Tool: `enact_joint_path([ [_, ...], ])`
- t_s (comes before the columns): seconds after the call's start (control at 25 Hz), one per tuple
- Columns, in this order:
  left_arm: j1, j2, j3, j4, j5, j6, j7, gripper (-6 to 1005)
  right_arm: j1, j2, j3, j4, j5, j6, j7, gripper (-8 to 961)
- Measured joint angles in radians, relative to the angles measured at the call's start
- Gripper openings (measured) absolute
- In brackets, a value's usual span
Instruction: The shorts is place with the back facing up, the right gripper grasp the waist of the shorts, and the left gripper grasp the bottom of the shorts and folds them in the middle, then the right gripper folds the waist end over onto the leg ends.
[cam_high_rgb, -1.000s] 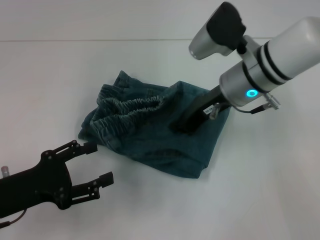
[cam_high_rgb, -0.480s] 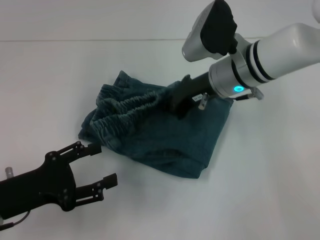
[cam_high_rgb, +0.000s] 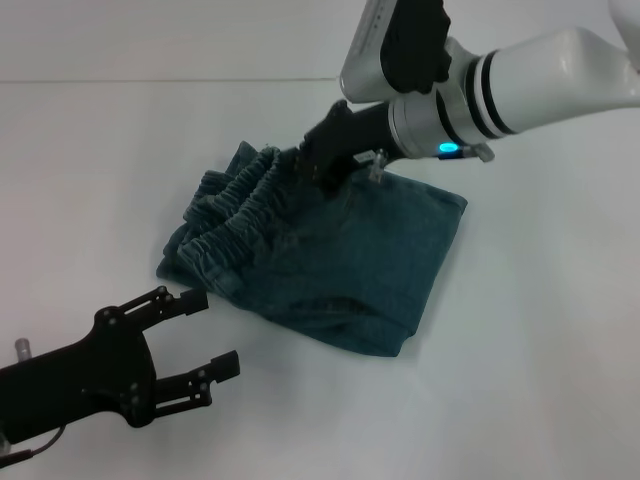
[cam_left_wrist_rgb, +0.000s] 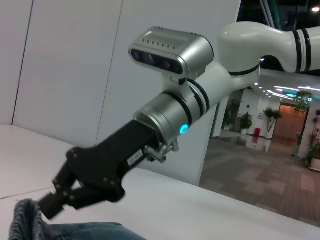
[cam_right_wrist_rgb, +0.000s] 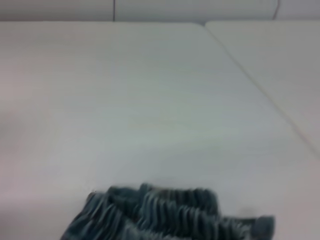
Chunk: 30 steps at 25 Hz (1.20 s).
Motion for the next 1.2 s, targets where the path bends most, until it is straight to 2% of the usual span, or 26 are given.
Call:
enact_joint_path([
  [0.24,0.001,-0.003,0.000,-0.012,0.000,-0.006,0.000,850,0.015,-0.001,0.000,0.048,0.039,0.072,-0.051,25],
  [0.44,0.003,-0.004,-0.003,-0.023,-0.004,-0.011,0.002,849,-0.013,-0.002,-0.001,0.065,0.067,0.087,-0.096,29],
  [0.88,0.014,-0.006,-0.012,-0.050,-0.009,-0.008,0.023,848,-0.145,0.007,-0.024,-0.125,0.088,-0.153,-0.068,39],
  [1.04,0.015,-0.006,-0.013,-0.057,-0.009,-0.011,0.023,848,-0.144,0.012,-0.072,-0.065,0.132,-0.118,-0.102,43],
  [1.2,0.011,-0.006,-0.013,-0.064,-0.010,-0.012,0.023,848,-0.123,0.019,-0.101,0.055,0.241,-0.045,-0.306,47],
])
